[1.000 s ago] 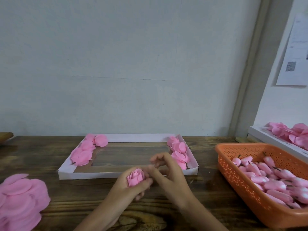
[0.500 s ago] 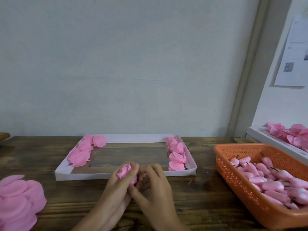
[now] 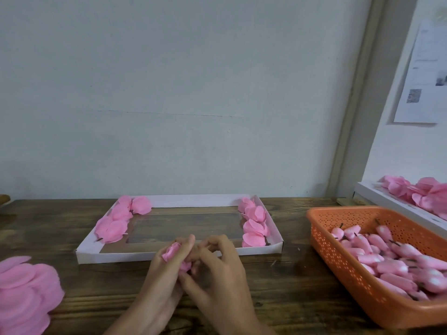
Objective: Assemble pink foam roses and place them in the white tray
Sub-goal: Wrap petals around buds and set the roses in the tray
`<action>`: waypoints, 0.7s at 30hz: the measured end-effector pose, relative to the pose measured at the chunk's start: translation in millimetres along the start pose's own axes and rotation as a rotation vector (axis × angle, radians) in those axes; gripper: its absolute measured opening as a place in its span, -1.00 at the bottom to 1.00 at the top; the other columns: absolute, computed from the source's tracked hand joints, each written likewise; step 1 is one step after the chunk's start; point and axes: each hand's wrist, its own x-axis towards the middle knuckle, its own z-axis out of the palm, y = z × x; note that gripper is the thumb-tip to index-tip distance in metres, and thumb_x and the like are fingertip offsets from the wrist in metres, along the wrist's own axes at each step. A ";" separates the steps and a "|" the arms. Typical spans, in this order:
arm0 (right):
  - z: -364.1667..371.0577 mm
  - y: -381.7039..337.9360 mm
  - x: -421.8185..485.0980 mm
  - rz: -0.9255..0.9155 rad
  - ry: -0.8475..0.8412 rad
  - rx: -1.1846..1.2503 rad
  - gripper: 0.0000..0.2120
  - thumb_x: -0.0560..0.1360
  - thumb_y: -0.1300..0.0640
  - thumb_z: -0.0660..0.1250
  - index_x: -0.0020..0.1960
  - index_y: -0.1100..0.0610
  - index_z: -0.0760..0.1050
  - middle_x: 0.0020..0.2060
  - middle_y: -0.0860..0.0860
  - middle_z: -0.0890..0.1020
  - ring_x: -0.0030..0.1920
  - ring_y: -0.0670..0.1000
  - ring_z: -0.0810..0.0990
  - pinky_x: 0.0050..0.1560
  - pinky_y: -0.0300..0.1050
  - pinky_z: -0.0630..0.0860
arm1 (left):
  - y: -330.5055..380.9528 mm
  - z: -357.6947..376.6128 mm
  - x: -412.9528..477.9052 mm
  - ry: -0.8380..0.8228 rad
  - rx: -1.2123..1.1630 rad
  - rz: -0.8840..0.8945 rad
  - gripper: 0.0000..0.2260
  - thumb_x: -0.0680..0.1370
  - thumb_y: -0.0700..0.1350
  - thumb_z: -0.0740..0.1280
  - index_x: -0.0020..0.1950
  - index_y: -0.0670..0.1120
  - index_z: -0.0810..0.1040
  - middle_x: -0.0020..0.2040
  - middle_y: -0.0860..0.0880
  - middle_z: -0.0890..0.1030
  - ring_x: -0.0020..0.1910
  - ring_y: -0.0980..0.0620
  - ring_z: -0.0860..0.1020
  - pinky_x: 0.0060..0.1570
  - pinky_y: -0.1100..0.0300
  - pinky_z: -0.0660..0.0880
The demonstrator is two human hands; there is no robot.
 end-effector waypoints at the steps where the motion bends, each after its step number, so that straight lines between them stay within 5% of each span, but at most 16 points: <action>1: 0.6 -0.6 -0.8 -0.009 -0.006 -0.004 -0.82 0.44 -0.06 0.51 0.02 -0.10 0.63 0.08 -0.15 0.47 0.08 -0.15 0.55 0.07 -0.21 0.54 | -0.5 -0.8 0.3 0.020 -0.009 -0.003 -0.62 0.49 0.04 0.48 -0.02 -0.30 0.58 -0.24 -0.22 0.47 -0.30 -0.08 0.48 -0.30 0.13 0.49; 6: 7.5 -3.6 -5.9 -0.015 -0.045 -0.013 -0.68 0.38 -0.10 0.49 0.11 -0.15 0.55 0.18 -0.17 0.45 0.20 -0.12 0.50 0.11 -0.21 0.54 | -2.0 -6.0 3.7 0.113 -0.053 -0.045 -0.66 0.43 0.07 0.47 -0.34 -0.17 0.55 -0.27 -0.14 0.61 -0.40 0.01 0.60 -0.45 0.22 0.54; 11: 7.9 -0.1 -2.6 0.019 -0.006 -0.009 -0.75 0.40 -0.05 0.49 0.05 -0.10 0.57 0.17 -0.26 0.53 0.19 -0.20 0.52 0.12 -0.29 0.50 | -3.8 -1.5 3.7 0.050 -0.193 -0.094 -0.59 0.55 0.08 0.38 0.13 -0.27 0.62 -0.01 -0.23 0.71 -0.14 -0.11 0.72 -0.23 0.07 0.68; 14: 8.3 0.4 -2.8 0.044 -0.002 0.010 -0.75 0.38 -0.01 0.51 0.02 -0.08 0.55 0.02 -0.21 0.61 0.03 -0.18 0.59 0.02 -0.28 0.53 | -3.3 2.6 2.4 0.011 -0.198 -0.110 -0.46 0.54 0.10 0.35 0.29 -0.32 0.61 0.23 -0.26 0.68 0.18 -0.19 0.66 0.14 -0.04 0.59; 17: 9.1 -0.6 -4.1 0.094 0.005 0.068 -0.79 0.42 -0.02 0.49 0.01 -0.05 0.55 -0.08 -0.18 0.67 -0.11 -0.20 0.64 -0.06 -0.25 0.59 | -2.4 5.2 1.9 -0.062 -0.229 -0.108 -0.47 0.55 0.06 0.32 0.33 -0.33 0.59 0.28 -0.28 0.65 0.30 -0.19 0.61 0.20 -0.04 0.61; 21: 2.3 -1.9 -0.8 0.200 -0.011 0.300 -0.78 0.45 0.06 0.50 0.04 0.09 0.60 -0.17 -0.09 0.72 -0.17 -0.09 0.71 -0.09 -0.02 0.66 | 2.3 2.5 -1.5 -0.202 -0.195 -0.098 -0.75 0.57 -0.08 0.40 0.05 -0.26 0.72 0.31 -0.35 0.61 0.28 -0.23 0.64 0.18 -0.02 0.63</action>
